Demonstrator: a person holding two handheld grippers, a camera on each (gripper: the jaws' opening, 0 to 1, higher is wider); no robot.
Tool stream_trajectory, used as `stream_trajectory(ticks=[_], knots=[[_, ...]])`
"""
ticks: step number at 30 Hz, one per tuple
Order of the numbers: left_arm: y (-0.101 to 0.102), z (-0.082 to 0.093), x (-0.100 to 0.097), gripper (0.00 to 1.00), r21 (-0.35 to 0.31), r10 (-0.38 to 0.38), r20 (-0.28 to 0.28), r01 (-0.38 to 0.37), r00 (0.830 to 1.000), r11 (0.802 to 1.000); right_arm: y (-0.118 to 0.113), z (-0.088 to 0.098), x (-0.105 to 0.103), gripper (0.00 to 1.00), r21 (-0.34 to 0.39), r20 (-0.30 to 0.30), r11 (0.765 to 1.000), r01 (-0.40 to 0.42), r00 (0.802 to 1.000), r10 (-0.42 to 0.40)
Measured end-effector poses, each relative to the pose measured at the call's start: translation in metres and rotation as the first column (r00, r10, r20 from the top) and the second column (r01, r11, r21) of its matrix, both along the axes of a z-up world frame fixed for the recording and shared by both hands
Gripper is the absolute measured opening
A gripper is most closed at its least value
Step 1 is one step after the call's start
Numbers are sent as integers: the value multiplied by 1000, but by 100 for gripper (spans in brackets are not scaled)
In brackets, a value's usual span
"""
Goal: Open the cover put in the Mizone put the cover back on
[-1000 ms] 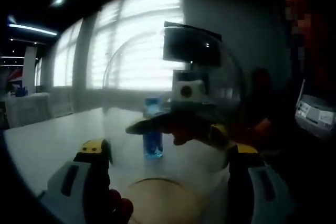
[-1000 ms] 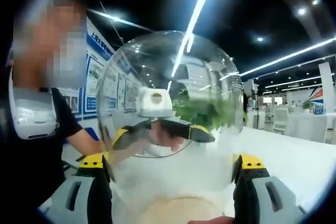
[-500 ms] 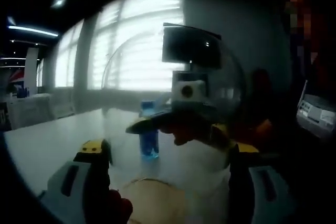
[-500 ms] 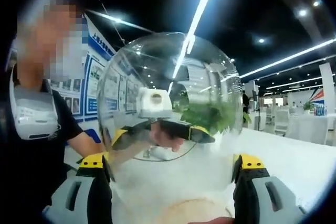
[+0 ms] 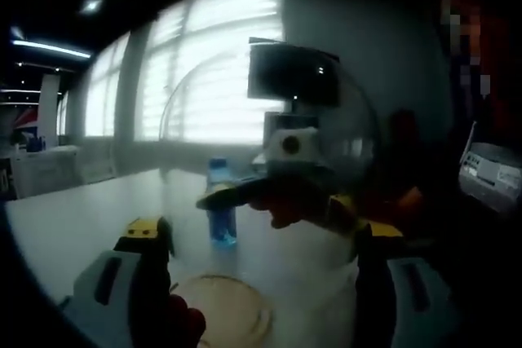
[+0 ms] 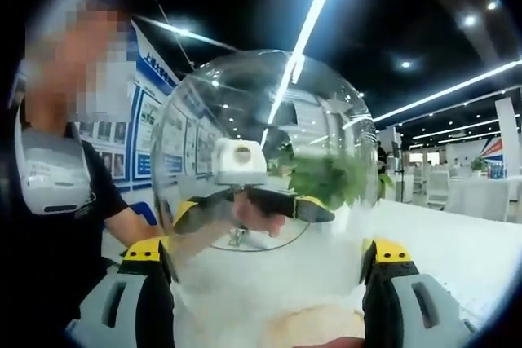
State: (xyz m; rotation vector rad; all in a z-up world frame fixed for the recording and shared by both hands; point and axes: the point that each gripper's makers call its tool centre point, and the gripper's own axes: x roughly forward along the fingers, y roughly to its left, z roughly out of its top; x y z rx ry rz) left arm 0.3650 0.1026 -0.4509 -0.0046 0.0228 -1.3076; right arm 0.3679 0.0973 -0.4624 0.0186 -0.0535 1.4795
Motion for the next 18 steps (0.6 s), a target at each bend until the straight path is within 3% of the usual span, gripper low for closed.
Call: stream_trajectory(ticks=[9, 18], knots=[[-1, 2, 0, 81, 37, -5, 7, 4, 1000, 999, 0, 1, -2, 90, 22, 11, 1000, 8, 1000, -8], [-4, -5, 17, 82, 47, 7, -13, -7, 1000, 999, -3, -4, 16, 90, 26, -5, 1000, 3, 1000, -3]])
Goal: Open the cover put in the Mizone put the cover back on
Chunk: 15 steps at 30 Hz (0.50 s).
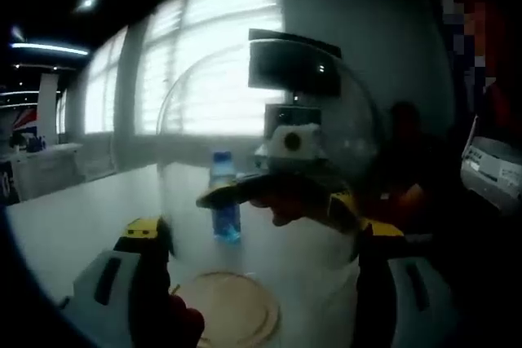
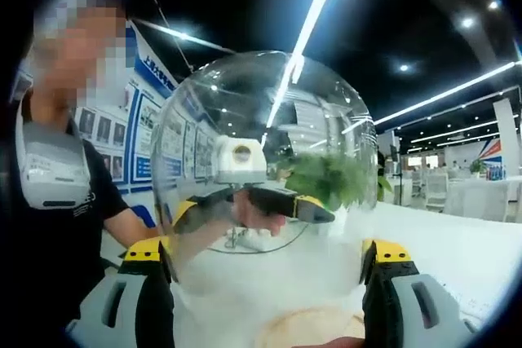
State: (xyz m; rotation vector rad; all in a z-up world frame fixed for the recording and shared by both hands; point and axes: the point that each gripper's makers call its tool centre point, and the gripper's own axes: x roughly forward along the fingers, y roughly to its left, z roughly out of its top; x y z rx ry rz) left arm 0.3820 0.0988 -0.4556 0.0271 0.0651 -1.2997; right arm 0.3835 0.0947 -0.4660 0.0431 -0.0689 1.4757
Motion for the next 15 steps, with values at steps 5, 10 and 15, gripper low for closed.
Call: stream_trajectory(ticks=[5, 10, 15], knots=[[-1, 0, 0, 82, -8, 7, -6, -7, 1000, 1000, 0, 2, 0, 90, -7, 10, 1000, -4, 1000, 4], [-3, 3, 3, 83, -25, 12, -1, -12, 1000, 1000, -3, 6, 3, 90, -5, 18, 1000, -3, 1000, 3], [-5, 1, 6, 83, -33, 15, -17, -16, 1000, 999, -3, 4, 5, 90, -5, -1, 1000, 2, 1000, -2]])
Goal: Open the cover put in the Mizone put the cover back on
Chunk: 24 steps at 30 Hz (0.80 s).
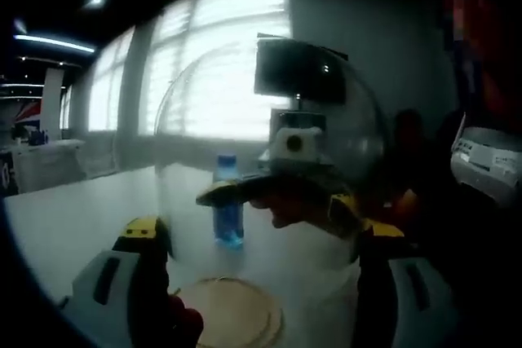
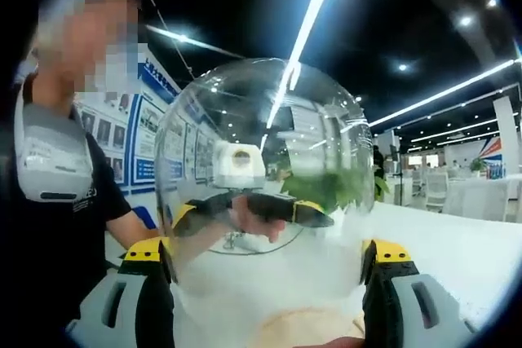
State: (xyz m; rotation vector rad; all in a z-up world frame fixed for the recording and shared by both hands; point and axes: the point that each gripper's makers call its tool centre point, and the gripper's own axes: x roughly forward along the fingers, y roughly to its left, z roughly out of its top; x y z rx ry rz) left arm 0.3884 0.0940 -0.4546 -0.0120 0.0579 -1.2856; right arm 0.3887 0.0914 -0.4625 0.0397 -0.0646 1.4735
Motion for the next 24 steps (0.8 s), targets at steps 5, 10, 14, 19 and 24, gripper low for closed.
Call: stream_trajectory(ticks=[5, 10, 14, 19, 24], knots=[[0, -9, 3, 84, 4, -1, -19, 1, 1000, 1000, 1, -7, 3, 90, -16, -9, 1000, 7, 1000, -7], [-2, -14, 4, 84, 23, -5, -1, 5, 1000, 1000, 1, -13, 5, 90, -45, 18, 999, 15, 1000, -14], [-1, -5, 3, 84, 6, 9, -8, -9, 1000, 1000, 1, -6, 4, 90, -19, -1, 1000, 7, 1000, -7], [0, 7, 5, 84, -27, 22, -35, -23, 999, 999, 1, 5, 6, 90, 10, -50, 1000, 6, 999, -6], [-3, 9, -1, 84, -25, 24, -32, -25, 999, 999, -1, 5, 0, 90, 10, -54, 1000, 7, 999, -7]])
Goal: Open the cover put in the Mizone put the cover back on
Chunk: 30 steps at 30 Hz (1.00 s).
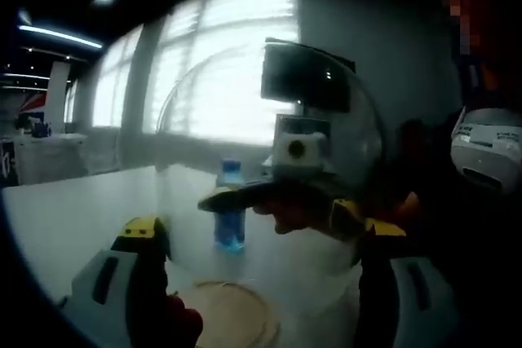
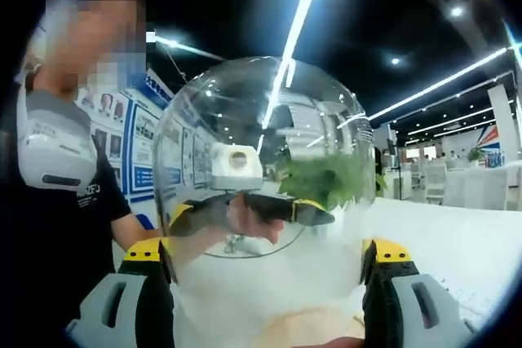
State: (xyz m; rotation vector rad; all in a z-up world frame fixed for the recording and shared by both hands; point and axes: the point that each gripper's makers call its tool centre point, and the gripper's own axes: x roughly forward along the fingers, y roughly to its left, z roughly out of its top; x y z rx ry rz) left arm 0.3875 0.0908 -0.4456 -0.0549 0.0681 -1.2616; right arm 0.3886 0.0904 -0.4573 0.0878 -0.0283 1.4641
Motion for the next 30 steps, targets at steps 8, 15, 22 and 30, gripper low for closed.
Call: stream_trajectory(ticks=[8, 15, 22, 30], knots=[[5, -5, -13, 84, 1, 11, -10, -11, 1000, 1000, 5, -1, -13, 90, -24, 5, 1000, -17, 1000, 17], [4, -6, -22, 84, -5, 19, -9, -19, 1000, 1000, 1, -4, -24, 90, -27, 4, 999, -24, 1000, 24], [-1, -15, -37, 84, -23, 17, -23, -17, 1000, 1000, -4, -12, -38, 90, -40, -7, 999, -21, 1000, 21], [-1, -16, -58, 84, -29, 25, -22, -25, 999, 999, -4, -14, -58, 90, -33, -8, 999, -28, 1000, 27]])
